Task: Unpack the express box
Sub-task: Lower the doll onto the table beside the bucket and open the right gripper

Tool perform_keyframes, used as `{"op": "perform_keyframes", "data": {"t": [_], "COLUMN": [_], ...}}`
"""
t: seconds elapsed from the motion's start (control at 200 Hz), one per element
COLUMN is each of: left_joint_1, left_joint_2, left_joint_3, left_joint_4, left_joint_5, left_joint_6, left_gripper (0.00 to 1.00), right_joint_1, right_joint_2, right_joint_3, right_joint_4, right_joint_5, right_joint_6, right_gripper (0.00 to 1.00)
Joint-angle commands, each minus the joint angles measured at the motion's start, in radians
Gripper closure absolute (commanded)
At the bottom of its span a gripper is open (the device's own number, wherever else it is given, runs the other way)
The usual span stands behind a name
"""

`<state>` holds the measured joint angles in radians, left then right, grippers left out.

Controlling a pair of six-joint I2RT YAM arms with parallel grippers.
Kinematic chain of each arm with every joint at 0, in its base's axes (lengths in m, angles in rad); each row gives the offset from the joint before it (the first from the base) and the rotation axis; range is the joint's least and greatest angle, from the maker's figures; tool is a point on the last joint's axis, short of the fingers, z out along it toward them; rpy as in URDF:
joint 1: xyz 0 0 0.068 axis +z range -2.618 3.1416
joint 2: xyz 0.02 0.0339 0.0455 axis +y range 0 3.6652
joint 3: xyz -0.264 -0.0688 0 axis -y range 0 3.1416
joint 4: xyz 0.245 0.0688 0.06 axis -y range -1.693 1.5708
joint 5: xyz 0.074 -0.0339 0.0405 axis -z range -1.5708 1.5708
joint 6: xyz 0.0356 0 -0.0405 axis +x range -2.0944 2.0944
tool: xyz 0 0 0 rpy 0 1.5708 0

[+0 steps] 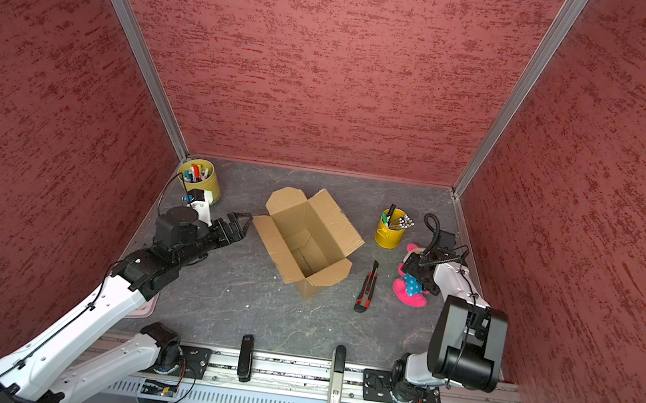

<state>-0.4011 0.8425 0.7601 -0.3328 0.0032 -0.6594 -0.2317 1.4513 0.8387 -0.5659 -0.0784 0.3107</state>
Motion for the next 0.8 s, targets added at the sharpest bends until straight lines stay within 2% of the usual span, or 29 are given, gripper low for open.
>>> {"op": "perform_keyframes", "data": {"t": [0.0,0.546,0.797], "left_joint_1": [0.013,0.062,0.092], "left_joint_2": [-0.022,-0.07,-0.107], "left_joint_3": [-0.023,-0.05,-0.046], "left_joint_4": [-0.008,-0.02,-0.094], "left_joint_5": [0.018,0.054,0.007], "left_joint_6": [0.02,0.025,0.054], "left_gripper": [0.0,0.0,0.0], "right_joint_1": [-0.006,-0.006,-0.007], "right_joint_2": [-0.045,-0.164,-0.244], "right_joint_3": [0.035,0.061,0.064], "right_joint_4": [-0.056,-0.148,-0.168], "right_joint_5": [0.033,0.066,0.073], "right_joint_6": [0.007,0.002,-0.003], "right_gripper": [0.14,0.07,0.04]}}
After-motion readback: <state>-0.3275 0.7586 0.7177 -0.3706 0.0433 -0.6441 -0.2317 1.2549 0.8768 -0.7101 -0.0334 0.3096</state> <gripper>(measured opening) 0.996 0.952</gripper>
